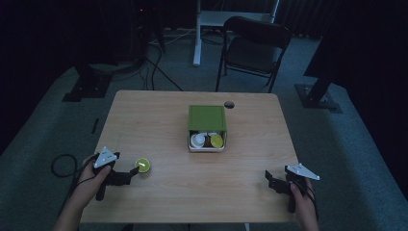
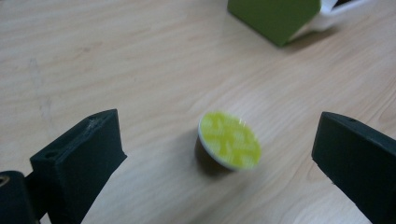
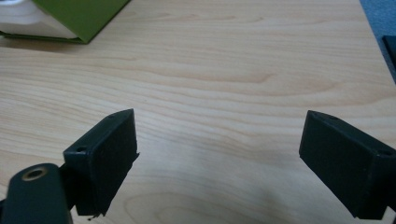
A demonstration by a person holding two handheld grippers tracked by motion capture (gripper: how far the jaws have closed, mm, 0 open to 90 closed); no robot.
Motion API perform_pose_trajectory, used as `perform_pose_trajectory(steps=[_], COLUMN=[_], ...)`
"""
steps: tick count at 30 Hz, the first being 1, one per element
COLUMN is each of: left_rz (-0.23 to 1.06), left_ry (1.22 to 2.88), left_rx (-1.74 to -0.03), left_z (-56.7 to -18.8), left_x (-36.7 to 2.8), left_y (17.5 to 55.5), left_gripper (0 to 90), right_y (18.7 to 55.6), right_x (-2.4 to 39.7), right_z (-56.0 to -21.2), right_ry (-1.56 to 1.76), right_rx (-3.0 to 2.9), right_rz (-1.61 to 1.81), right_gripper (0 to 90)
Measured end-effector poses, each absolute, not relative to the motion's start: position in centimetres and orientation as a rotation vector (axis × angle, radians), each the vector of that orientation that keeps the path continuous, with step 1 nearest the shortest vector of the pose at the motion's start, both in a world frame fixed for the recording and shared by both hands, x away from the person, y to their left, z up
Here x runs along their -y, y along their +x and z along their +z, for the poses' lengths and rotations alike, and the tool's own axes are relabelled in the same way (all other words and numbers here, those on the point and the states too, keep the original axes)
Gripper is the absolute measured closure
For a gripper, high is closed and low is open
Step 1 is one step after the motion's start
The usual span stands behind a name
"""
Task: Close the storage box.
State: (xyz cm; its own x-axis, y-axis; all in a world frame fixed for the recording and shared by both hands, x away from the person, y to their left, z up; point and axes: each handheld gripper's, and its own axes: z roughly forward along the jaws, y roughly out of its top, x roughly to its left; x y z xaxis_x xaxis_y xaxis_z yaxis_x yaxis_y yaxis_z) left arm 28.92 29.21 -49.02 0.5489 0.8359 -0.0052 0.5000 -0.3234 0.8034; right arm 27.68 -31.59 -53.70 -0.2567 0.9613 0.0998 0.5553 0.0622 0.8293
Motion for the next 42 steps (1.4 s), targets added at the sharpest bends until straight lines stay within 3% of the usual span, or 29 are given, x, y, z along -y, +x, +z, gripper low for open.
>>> perform_pose_trajectory(steps=[17,42], left_rz=[0.539,0.578], left_ry=[2.048,2.022], left_rx=[-1.267,-1.415], left_z=[-52.9,-54.6], left_x=[-31.7,-32.4], left_y=[27.1,26.9], left_gripper=[2.1,1.9], right_y=[27.4,27.9], right_x=[32.2,31.5], right_z=[-54.8,-55.1], right_ry=[1.557,1.577], right_rx=[-1.860,-1.965], right_rz=[0.920,0.851], right_gripper=[11.1,11.0])
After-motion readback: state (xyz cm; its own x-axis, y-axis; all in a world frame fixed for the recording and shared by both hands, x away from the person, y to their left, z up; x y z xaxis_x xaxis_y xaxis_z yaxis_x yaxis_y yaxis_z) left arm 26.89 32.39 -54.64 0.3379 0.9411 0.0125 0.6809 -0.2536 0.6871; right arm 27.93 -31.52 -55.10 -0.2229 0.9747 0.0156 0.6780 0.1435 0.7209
